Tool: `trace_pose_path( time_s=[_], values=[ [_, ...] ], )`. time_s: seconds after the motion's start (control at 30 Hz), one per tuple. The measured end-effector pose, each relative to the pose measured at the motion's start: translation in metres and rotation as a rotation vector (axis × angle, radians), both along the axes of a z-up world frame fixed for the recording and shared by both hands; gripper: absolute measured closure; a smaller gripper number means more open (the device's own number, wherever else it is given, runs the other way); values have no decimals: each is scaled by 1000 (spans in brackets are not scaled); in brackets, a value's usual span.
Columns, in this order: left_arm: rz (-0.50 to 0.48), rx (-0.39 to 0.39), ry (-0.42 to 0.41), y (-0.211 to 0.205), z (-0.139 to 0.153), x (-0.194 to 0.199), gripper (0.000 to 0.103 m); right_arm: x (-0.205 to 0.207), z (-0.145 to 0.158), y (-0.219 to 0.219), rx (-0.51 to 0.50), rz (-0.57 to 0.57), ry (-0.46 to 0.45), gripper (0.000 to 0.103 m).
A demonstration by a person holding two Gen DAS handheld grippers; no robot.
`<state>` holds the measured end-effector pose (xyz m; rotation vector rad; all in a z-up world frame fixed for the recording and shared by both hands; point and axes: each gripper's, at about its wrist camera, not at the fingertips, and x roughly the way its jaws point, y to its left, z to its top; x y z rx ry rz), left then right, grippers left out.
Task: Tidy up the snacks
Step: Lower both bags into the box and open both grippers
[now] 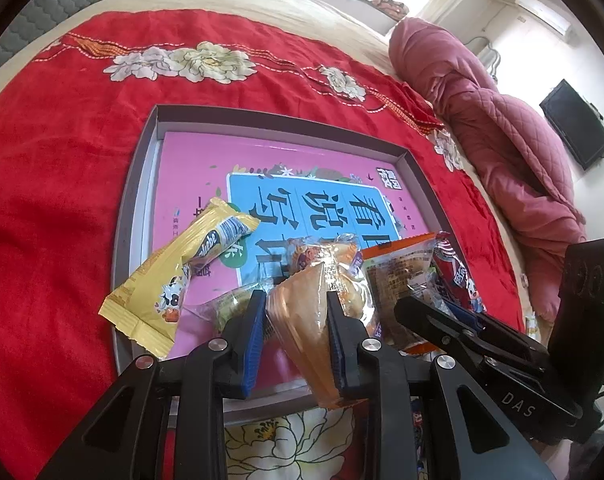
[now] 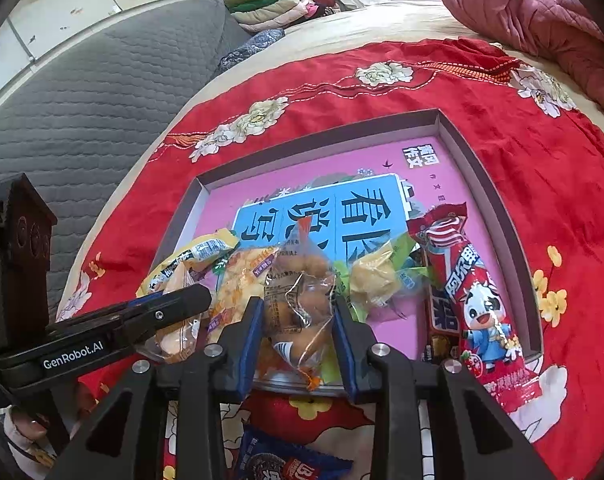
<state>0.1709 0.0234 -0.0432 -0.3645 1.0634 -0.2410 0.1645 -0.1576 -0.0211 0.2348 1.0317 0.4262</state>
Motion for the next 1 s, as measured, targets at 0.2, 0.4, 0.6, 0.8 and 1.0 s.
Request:
trace_pose_path(
  time_s=[0.2,0.4,0.6,0.8,1.0],
  values=[
    [0,0,1,0,0,0,72,-1,1,-3,2,-9,5,69],
    [-1,13,0,0,0,-1,70,-2,3,-6,-6,-22,5,68],
    [-4,14,1,-1,0,0,62,-3,5,-12,-9,-43,3,67],
    [0,25,3,-1,2,-2,61,-4,10,-15,-7,-45,-7,66],
    [10,38,-2,2,3,-2,60,-6,15,-13,-8,-33,-18,66]
  ],
)
